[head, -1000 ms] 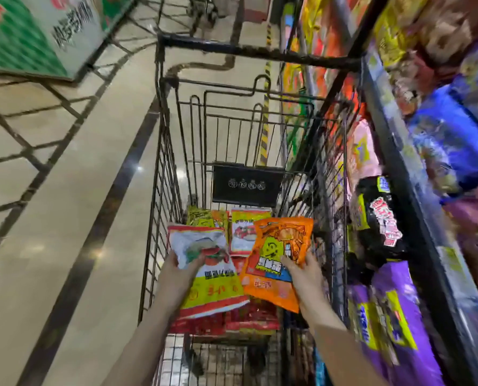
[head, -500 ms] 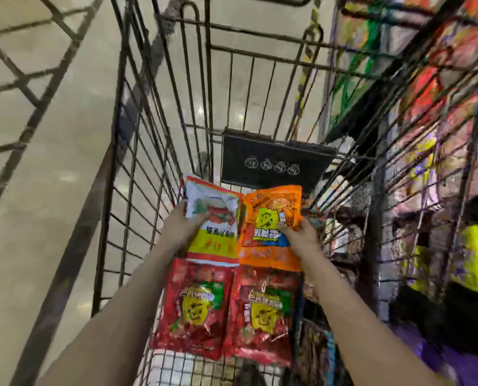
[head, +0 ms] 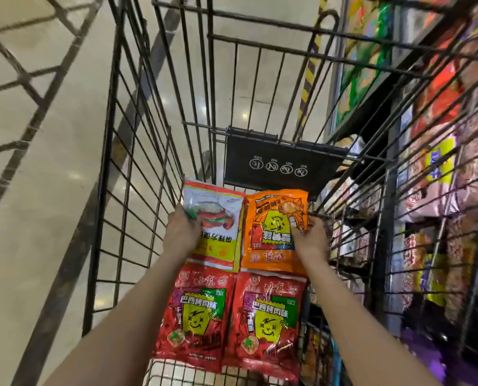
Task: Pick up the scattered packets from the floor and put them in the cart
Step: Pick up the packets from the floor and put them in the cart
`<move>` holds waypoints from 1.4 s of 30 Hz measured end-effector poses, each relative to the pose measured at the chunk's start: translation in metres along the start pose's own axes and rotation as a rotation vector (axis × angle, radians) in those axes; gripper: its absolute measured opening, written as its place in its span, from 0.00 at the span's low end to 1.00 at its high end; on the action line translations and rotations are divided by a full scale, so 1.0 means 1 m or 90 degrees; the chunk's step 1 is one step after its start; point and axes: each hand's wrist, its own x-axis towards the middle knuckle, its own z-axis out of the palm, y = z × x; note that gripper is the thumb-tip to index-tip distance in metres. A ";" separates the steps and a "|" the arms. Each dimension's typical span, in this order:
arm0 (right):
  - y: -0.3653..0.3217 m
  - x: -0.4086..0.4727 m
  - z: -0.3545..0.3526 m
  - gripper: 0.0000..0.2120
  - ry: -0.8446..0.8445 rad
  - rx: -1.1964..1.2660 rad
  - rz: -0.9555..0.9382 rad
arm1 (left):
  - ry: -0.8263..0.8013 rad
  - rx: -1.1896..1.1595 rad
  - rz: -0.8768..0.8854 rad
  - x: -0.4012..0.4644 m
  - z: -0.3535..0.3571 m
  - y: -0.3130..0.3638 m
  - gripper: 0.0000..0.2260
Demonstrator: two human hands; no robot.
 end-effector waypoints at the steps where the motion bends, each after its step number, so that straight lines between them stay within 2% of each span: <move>1: 0.000 -0.004 -0.004 0.22 0.005 0.008 -0.011 | 0.005 0.018 0.027 -0.005 -0.001 0.001 0.19; 4: 0.001 -0.020 -0.017 0.19 0.018 0.004 -0.053 | 0.012 0.082 0.105 -0.022 -0.011 0.009 0.19; 6: -0.004 -0.036 -0.028 0.20 0.013 -0.001 -0.080 | 0.012 0.127 0.167 -0.034 -0.020 0.017 0.18; 10: -0.020 -0.071 -0.050 0.25 0.005 -0.143 -0.171 | 0.012 0.278 0.263 -0.065 -0.047 0.036 0.17; 13: -0.036 -0.109 -0.067 0.26 0.032 -0.200 -0.276 | 0.084 0.389 0.334 -0.093 -0.073 0.043 0.17; 18: -0.072 -0.185 -0.083 0.25 0.091 -0.369 -0.458 | 0.201 0.425 0.450 -0.139 -0.132 0.029 0.17; 21: -0.094 -0.241 -0.074 0.27 0.108 -0.487 -0.558 | 0.290 0.424 0.462 -0.171 -0.178 -0.001 0.10; 22: -0.100 -0.259 -0.065 0.27 0.110 -0.512 -0.588 | 0.320 0.423 0.448 -0.182 -0.194 -0.018 0.10; 25: -0.108 -0.323 -0.025 0.25 0.086 -0.522 -0.704 | 0.398 0.423 0.367 -0.222 -0.239 -0.085 0.21; 30: -0.103 -0.463 0.062 0.27 0.040 -0.577 -0.897 | 0.506 0.416 0.208 -0.322 -0.308 -0.239 0.22; 31: -0.099 -0.500 0.078 0.26 -0.011 -0.575 -0.929 | 0.518 0.421 0.163 -0.347 -0.318 -0.271 0.23; 36: -0.063 -0.669 0.181 0.25 -0.125 -0.577 -1.173 | 0.616 0.394 -0.078 -0.488 -0.354 -0.429 0.22; 42: 0.010 -0.870 0.277 0.24 -0.270 -0.539 -1.455 | 0.711 0.327 -0.405 -0.671 -0.360 -0.575 0.22</move>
